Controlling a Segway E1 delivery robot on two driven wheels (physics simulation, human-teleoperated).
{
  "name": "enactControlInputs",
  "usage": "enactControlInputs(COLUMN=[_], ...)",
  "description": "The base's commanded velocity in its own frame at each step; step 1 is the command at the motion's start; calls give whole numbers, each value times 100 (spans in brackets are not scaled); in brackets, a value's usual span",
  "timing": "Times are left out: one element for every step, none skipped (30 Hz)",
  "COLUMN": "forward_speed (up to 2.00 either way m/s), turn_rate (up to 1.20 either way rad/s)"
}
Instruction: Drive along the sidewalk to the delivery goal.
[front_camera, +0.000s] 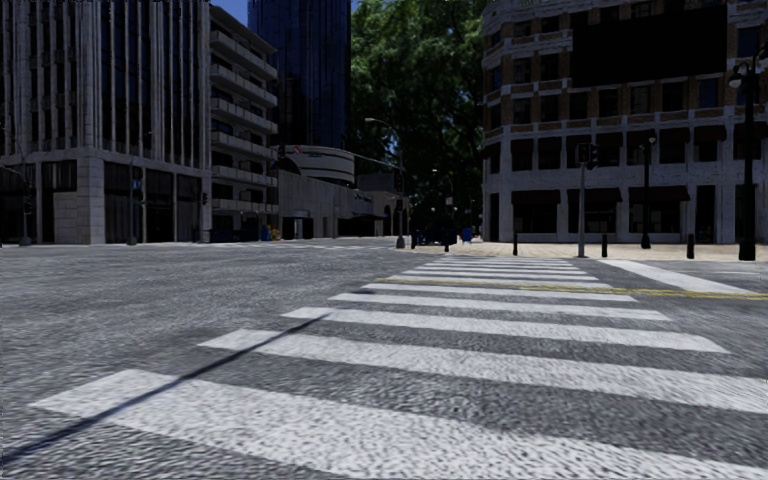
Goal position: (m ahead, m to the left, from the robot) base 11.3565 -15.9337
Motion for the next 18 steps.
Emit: enactControlInputs(forward_speed=[147,147,147,147,147,147,147,147,147,147,147,147,147,147,147,147,147,147], turn_rate=[-58,-58,-58,-58,-58,-58,-58,-58,-58,-58,-58,-58,-58,-58,-58,-58,-58,-58])
